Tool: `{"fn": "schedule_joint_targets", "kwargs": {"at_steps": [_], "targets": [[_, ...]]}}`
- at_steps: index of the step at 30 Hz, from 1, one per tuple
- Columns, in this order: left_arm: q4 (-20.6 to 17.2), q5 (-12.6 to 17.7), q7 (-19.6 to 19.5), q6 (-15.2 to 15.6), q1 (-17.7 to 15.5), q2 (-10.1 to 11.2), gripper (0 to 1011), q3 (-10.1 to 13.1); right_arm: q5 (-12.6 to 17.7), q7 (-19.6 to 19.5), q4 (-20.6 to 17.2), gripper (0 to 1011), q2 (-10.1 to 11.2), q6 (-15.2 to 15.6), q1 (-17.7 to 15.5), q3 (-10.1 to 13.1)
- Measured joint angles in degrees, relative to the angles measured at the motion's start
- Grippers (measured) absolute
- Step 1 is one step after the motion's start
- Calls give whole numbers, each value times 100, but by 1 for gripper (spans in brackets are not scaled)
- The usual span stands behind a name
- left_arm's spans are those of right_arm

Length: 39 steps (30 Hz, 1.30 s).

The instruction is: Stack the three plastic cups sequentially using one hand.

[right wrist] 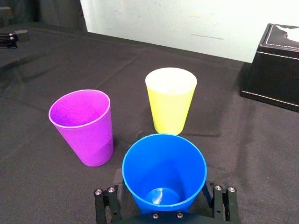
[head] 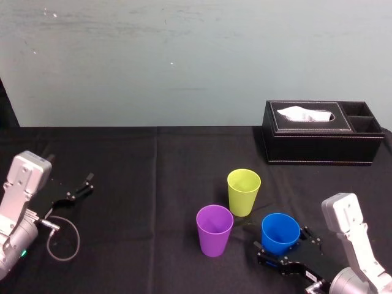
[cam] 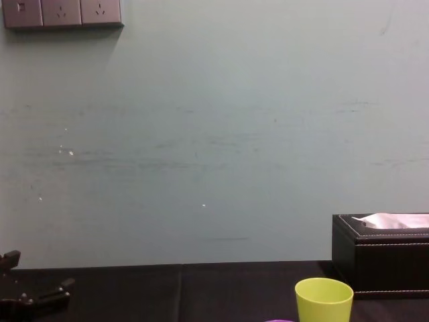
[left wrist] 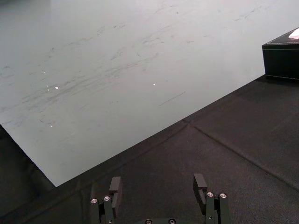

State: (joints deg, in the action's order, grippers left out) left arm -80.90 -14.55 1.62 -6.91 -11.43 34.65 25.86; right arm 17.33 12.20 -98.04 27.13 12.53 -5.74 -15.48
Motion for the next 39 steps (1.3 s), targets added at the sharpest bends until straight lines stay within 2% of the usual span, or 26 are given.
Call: {"fn": "schedule_joint_targets", "kwargs": {"at_steps": [8,11,19,22,29,33,39], "targets": [[0,0,0,0,0,0,1000,0,6,-4,-9,1004,16,1,-4,-1],[0,0,0,0,0,0,1000,0,9,-4,-12,972,19,1,-6,-2],[0,0,0,0,0,0,1000,0,16,-5,-19,760,26,4,-9,-6],[0,0,0,0,0,0,1000,0,18,-6,-22,724,27,4,-10,-7],[0,0,0,0,0,0,1000,0,19,-9,-32,719,32,9,-14,-7],[0,0,0,0,0,0,1000,0,-33,64,-198,719,75,51,-39,36],[0,0,0,0,0,0,1000,0,-31,212,-505,719,101,316,9,166]]}}
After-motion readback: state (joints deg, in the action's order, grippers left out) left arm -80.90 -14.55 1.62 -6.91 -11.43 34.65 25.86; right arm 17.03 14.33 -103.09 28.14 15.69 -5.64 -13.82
